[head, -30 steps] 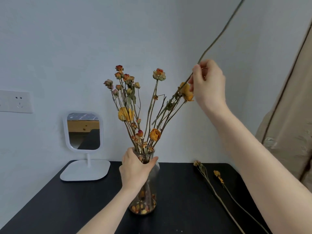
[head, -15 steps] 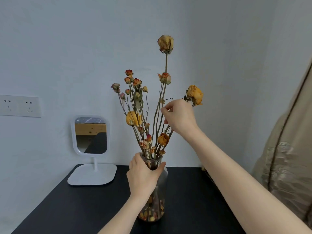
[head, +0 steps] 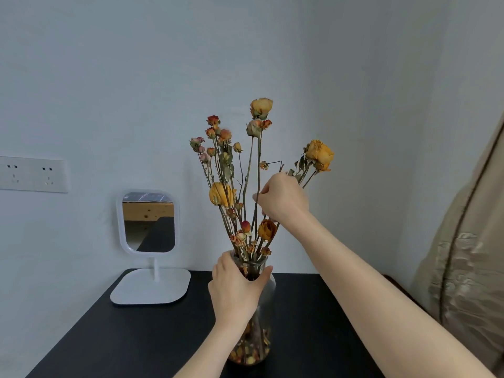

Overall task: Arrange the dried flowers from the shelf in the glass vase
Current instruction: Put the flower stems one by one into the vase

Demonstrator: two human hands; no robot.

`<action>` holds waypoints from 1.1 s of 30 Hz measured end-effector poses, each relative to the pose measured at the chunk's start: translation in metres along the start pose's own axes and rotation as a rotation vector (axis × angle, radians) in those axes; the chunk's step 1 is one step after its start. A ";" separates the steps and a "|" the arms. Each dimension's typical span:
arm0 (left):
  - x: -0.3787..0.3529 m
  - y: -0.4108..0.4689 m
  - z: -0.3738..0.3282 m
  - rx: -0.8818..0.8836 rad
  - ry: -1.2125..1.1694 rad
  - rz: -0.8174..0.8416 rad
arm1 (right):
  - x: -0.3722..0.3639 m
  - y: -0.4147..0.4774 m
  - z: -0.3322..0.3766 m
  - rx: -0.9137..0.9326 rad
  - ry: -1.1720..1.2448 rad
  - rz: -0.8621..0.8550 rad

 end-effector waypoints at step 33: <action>0.001 -0.001 0.000 0.012 -0.010 0.008 | -0.023 0.012 -0.005 -0.072 -0.103 0.129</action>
Point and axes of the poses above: each hand's wrist, its own y-axis towards the middle knuckle, its own x-axis out of the back of the hand, z = x × y, the point moved 5 cm from there along y, towards the middle knuckle, and after that the axes turned 7 degrees about -x, right-handed, at the moved point
